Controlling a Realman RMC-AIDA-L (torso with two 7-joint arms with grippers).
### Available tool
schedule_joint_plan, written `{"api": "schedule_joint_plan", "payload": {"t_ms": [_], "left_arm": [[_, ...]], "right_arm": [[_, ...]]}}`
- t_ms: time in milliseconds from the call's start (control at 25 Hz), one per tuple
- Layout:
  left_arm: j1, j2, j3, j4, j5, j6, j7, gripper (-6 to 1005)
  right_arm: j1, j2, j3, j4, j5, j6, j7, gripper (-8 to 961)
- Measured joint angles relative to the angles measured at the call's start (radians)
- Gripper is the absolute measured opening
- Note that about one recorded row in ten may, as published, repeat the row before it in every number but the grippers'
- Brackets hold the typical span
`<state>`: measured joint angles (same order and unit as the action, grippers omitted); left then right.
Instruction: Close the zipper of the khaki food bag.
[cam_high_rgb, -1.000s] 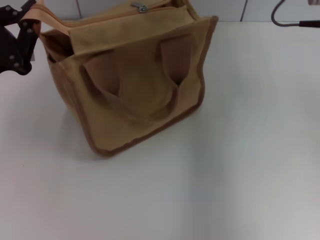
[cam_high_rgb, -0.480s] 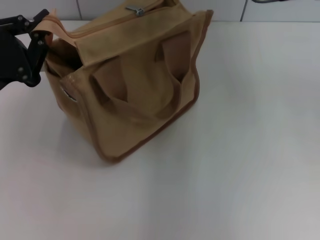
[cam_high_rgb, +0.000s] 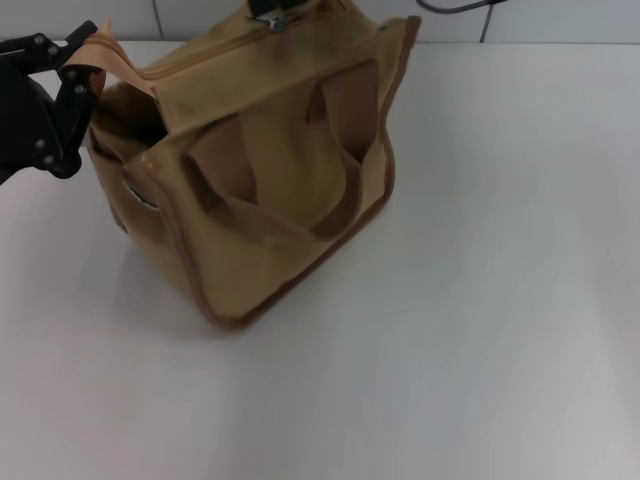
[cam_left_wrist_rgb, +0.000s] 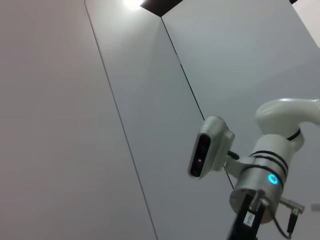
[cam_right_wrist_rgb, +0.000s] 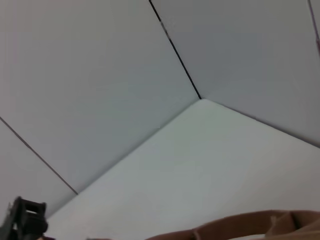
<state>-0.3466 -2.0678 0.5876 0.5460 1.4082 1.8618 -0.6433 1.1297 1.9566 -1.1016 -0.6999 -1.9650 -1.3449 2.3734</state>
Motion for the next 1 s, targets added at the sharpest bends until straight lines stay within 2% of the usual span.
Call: {"api": "schedule_joint_plan", "payload": {"t_ms": [360,760,1000], "left_arm": [[0.001,-0.001,0.0,-0.002,0.001,0.01,0.012,93],[-0.009,0.0,0.0,-0.015,0.005,0.015,0.013,96],[-0.009,0.0,0.0,-0.015,0.002,0.019,0.013,97]], "right_arm": [[0.052,0.048,-0.003,0.006,-0.108,0.047,0.022,506],[0.073,0.073,-0.003,-0.009,-0.195,0.07,0.058,496],[0.074,0.079,-0.003,-0.024,-0.203,0.067,0.06,268]]}}
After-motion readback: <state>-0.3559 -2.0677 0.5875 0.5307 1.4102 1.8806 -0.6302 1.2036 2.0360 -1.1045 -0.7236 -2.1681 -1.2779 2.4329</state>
